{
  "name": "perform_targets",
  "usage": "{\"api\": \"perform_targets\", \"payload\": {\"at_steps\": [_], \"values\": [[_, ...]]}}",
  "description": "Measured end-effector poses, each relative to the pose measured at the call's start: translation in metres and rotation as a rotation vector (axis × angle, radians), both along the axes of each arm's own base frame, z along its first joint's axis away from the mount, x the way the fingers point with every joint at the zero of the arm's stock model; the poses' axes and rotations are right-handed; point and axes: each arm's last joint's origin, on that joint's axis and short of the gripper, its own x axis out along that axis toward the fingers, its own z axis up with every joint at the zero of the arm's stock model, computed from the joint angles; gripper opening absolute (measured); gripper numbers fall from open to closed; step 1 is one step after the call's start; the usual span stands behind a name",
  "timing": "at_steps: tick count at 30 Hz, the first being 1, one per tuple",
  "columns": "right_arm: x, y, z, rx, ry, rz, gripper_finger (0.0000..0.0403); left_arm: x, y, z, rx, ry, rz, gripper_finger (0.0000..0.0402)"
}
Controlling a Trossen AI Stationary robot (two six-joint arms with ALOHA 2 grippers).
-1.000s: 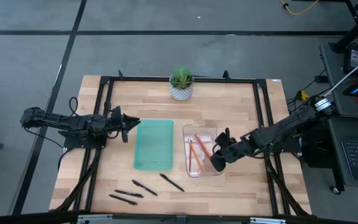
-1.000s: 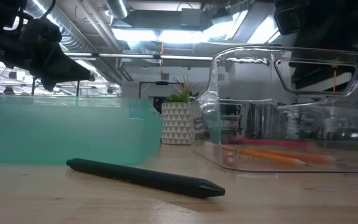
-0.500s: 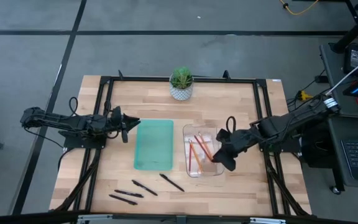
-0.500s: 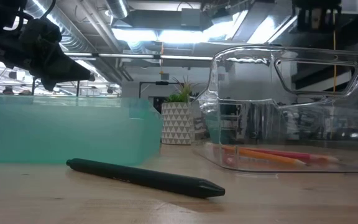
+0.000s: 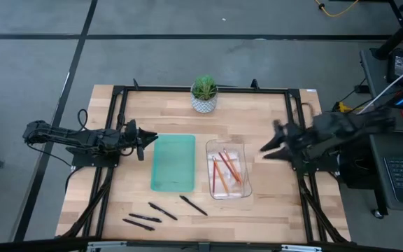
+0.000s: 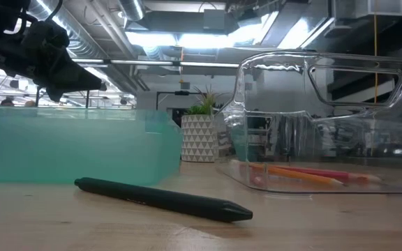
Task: Sort pens & pencils
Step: Put the black pen into the blue bin
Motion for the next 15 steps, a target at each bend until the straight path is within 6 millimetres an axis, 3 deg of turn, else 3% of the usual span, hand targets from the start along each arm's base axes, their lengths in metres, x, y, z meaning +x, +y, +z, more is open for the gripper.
{"api": "perform_targets", "payload": {"at_steps": [2,6,10,15], "values": [[-0.014,-0.006,-0.003,-0.007,-0.034,-0.027,0.0126,0.0,0.0,0.0,0.0,0.0,0.0,0.0069],[-0.031,-0.013,-0.03,-0.026,-0.038,-0.092,0.0126,0.0,0.0,0.0,0.0,0.0,0.0,0.0069],[-0.047,-0.021,-0.053,-0.047,-0.175,-0.171,0.0126,0.0,0.0,0.0,0.0,0.0,0.0,0.0069],[-0.052,-0.026,-0.092,-0.079,-0.274,-0.243,0.0127,0.0,0.0,0.0,0.0,0.0,0.0,0.0069]]}}
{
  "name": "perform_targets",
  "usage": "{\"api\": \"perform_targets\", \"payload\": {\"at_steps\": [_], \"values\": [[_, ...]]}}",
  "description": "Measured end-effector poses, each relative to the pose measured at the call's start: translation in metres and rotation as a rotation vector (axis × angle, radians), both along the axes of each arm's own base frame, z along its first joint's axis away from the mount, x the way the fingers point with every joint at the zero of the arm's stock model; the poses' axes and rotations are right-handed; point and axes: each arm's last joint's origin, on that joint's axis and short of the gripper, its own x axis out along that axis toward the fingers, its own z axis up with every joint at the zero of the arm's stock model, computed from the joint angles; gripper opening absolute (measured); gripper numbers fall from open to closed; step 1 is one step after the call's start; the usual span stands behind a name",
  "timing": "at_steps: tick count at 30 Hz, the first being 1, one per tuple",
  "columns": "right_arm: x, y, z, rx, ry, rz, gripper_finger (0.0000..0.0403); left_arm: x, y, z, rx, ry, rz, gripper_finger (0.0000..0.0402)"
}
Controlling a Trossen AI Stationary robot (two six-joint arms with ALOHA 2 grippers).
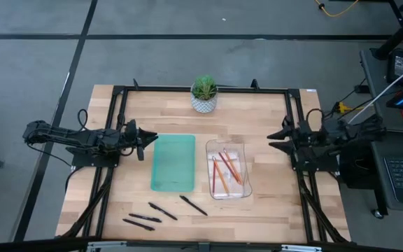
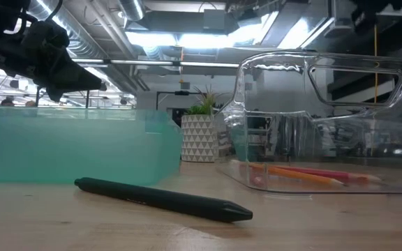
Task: Sort pens & pencils
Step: Put the black pen into the blue bin
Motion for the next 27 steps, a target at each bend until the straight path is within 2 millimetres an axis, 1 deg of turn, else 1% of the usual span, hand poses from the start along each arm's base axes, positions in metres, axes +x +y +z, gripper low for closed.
{"api": "perform_targets", "payload": {"at_steps": [4,9,11,14,17,22,24,27], "values": [[0.004,-0.005,-0.027,0.005,-0.009,-0.057,0.0127,0.0,0.0,0.0,0.0,0.0,0.0,0.0069],[0.006,-0.012,-0.05,0.003,-0.018,-0.132,0.0127,0.0,0.0,0.0,-0.003,-0.006,0.001,0.0069],[0.007,-0.014,-0.061,0.003,-0.019,-0.135,0.0127,0.0,0.0,0.0,-0.015,-0.01,0.003,0.0069],[0.007,-0.015,-0.073,-0.013,-0.079,-0.104,0.0127,0.0,0.0,0.0,-0.029,-0.016,0.007,0.0069],[0.007,-0.016,-0.084,-0.019,-0.102,-0.088,0.0127,0.0,0.0,0.001,-0.034,-0.019,0.008,0.0069],[0.003,-0.018,-0.089,-0.042,-0.12,-0.082,0.0127,0.0,0.0,0.002,-0.143,-0.072,0.031,0.0069],[0.003,-0.018,-0.093,-0.061,-0.112,-0.073,0.0127,0.0,0.0,0.002,-0.144,-0.076,0.03,0.0069],[0.002,-0.02,-0.098,-0.076,-0.121,-0.082,0.0127,0.0,0.0,0.002,-0.099,-0.059,0.019,0.0069]]}}
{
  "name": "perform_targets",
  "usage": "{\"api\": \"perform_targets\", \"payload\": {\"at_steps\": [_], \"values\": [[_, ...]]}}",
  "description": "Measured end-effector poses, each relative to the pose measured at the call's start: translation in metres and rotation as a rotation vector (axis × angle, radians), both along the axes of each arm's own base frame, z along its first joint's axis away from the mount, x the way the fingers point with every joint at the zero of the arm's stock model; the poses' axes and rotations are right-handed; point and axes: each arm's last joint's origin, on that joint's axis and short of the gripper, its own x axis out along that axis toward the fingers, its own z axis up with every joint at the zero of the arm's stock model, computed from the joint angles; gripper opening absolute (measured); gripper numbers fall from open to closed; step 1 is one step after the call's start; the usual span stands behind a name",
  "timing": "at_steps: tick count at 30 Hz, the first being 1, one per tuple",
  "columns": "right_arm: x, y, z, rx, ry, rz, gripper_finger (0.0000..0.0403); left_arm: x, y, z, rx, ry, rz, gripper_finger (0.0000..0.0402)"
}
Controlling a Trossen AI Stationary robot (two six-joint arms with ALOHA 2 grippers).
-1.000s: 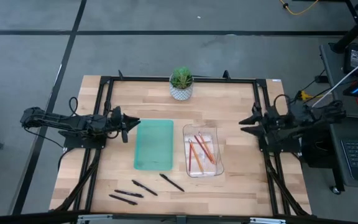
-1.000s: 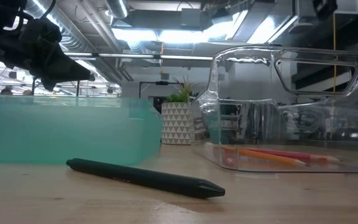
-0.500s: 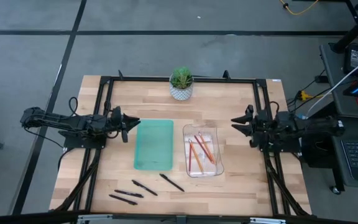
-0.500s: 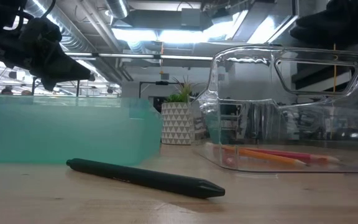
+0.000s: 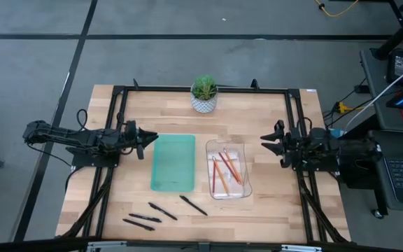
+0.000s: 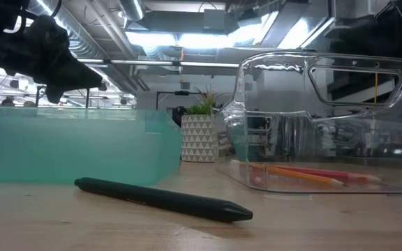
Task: Sort pens & pencils
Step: Put the black pen into the blue bin
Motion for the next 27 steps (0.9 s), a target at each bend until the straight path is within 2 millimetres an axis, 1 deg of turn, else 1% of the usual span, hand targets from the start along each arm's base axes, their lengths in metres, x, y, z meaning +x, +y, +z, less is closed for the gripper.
{"api": "perform_targets", "payload": {"at_steps": [3,8,11,15,18,21,25,27], "values": [[0.001,-0.001,-0.007,0.002,0.026,-0.015,0.0127,0.0,0.0,0.0,0.019,0.008,-0.016,0.0069],[0.002,-0.003,-0.01,-0.036,0.051,-0.04,0.0126,0.0,-0.001,0.001,0.019,0.001,-0.024,0.0069],[0.002,-0.006,-0.015,-0.038,0.113,-0.085,0.0126,0.0,-0.001,0.001,0.023,0.004,-0.029,0.0069],[0.002,-0.007,-0.015,-0.013,0.103,-0.104,0.0126,0.0,-0.001,0.001,0.035,0.005,-0.034,0.0069],[0.002,-0.007,-0.015,-0.018,0.107,-0.102,0.0126,0.001,-0.001,0.005,0.031,-0.039,-0.058,0.0069],[0.002,-0.007,-0.015,-0.051,0.111,-0.093,0.0126,0.002,-0.003,0.016,0.041,-0.054,-0.109,0.0069],[0.002,-0.007,-0.015,-0.08,0.113,-0.095,0.0126,0.003,-0.003,0.04,0.089,0.02,-0.122,0.0069],[0.002,-0.007,-0.015,-0.089,0.114,-0.095,0.0126,0.005,-0.003,0.058,0.122,0.035,-0.129,0.0069]]}}
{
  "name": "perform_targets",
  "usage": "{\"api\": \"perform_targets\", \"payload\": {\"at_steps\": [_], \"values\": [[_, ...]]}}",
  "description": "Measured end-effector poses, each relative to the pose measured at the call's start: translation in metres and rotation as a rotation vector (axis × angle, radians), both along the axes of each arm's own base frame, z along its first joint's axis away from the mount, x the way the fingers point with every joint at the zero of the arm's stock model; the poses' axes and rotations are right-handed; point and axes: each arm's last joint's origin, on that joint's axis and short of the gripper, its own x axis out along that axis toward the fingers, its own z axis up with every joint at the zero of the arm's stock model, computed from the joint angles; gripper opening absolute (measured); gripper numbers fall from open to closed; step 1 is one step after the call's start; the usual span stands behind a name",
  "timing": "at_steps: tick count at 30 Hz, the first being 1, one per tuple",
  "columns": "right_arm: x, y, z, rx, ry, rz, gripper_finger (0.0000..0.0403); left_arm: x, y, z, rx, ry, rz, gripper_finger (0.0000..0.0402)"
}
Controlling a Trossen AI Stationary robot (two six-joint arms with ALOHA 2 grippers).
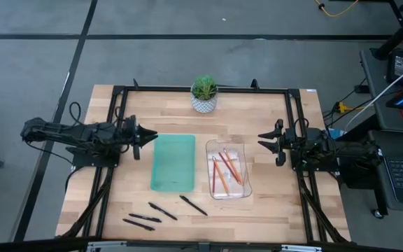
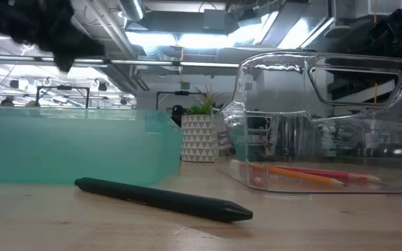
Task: Sort pens & pencils
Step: Put the black pen into the blue bin
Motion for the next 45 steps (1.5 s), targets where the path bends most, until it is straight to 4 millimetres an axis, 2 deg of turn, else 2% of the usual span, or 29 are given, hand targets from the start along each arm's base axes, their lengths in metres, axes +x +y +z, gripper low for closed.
{"api": "perform_targets", "payload": {"at_steps": [7,16,21,27,36,41,45], "values": [[0.0,0.0,0.0,-0.004,0.002,0.001,0.0126,0.021,-0.012,0.05,0.015,0.077,-0.096,0.0069],[0.0,0.0,0.0,0.016,0.0,0.002,0.0126,0.078,-0.053,0.075,0.078,0.21,-0.2,0.0069],[0.0,0.0,0.0,0.02,0.0,0.005,0.0126,0.107,-0.084,0.072,0.011,0.275,-0.253,0.0069],[0.0,0.002,-0.001,0.021,0.013,0.07,0.0126,0.131,-0.127,0.066,-0.08,0.319,-0.278,0.0069],[0.0,0.002,-0.001,0.076,0.009,0.075,0.0126,0.161,-0.198,0.066,-0.051,0.373,-0.295,0.0069],[0.0,0.002,-0.001,0.096,0.007,0.076,0.0127,0.176,-0.223,0.062,-0.261,0.459,-0.197,0.0069],[0.0,0.002,-0.001,0.098,0.007,0.076,0.0127,0.188,-0.235,0.054,-0.449,0.533,-0.167,0.0069]]}}
